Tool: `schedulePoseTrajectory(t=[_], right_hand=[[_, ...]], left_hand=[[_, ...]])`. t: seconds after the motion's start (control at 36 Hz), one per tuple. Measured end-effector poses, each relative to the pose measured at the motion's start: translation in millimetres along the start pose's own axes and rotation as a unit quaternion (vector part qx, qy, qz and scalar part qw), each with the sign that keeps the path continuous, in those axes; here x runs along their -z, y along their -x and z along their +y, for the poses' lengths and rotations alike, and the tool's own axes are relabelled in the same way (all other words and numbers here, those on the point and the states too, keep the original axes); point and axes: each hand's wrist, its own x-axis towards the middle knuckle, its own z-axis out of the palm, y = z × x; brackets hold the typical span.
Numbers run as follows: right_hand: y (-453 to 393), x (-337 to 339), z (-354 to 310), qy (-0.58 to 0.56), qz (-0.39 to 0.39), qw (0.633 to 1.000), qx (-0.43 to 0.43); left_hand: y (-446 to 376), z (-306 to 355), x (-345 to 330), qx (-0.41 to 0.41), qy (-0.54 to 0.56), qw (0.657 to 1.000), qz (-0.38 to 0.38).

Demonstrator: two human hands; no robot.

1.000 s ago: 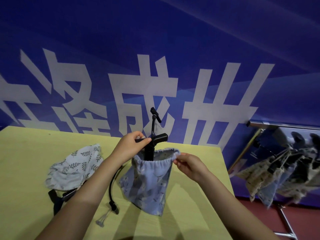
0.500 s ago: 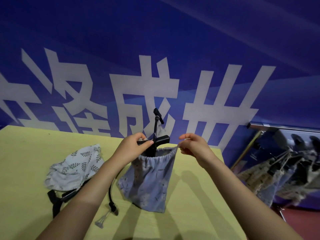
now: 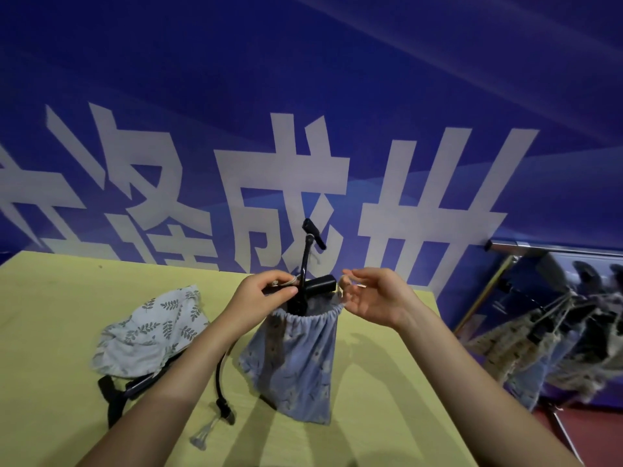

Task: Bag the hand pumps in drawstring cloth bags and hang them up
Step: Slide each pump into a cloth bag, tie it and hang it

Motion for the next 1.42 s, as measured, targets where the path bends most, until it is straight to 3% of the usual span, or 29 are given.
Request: schedulePoseTrajectory(t=[0.17, 0.25, 0.33, 0.47, 0.61, 0.69, 0.86, 0.94, 1.03, 1.14, 1.25, 1.42], right_hand=[[-1, -2, 1, 0.009, 0.031, 0.997, 0.063], [5, -11, 4, 0.13, 0.04, 0.983, 0.123], [13, -22, 2, 0.284, 0.06, 0.942, 0.168], [21, -48, 13, 0.369, 0.024, 0.908, 0.196], [18, -43, 16, 0.335, 0.029, 0.913, 0.23], [10, -27, 21, 0.414, 0.053, 0.856, 0.305], [-5, -18, 34, 0.669, 0.051, 0.658, 0.342], [-9, -18, 34, 0.693, 0.069, 0.624, 0.353], [-13, -17, 37, 0.684, 0.119, 0.619, 0.367], [-14, -20, 44, 0.665, 0.16, 0.622, 0.381], [-13, -27, 54, 0.665, 0.146, 0.629, 0.376], [-7, -32, 63, 0.645, 0.172, 0.647, 0.369]], left_hand=[[3, 0, 1, -0.008, 0.008, 0.999, -0.046], [2, 3, 1, -0.009, 0.001, 0.998, -0.067], [-1, 3, 1, 0.002, 0.01, 0.998, -0.059], [-6, 12, -17, -0.012, -0.037, 0.996, -0.082], [-4, 10, -23, 0.034, 0.025, 0.999, -0.005], [3, 8, -16, 0.059, 0.055, 0.997, 0.014], [4, 20, -10, 0.06, 0.036, 0.998, 0.004], [6, 17, -4, 0.09, 0.061, 0.993, 0.051], [13, 15, 3, 0.112, 0.082, 0.986, 0.097], [25, 28, 7, 0.094, 0.12, 0.987, 0.045], [20, 40, 15, 0.102, 0.203, 0.972, 0.052], [20, 29, 27, 0.103, 0.225, 0.969, 0.011]])
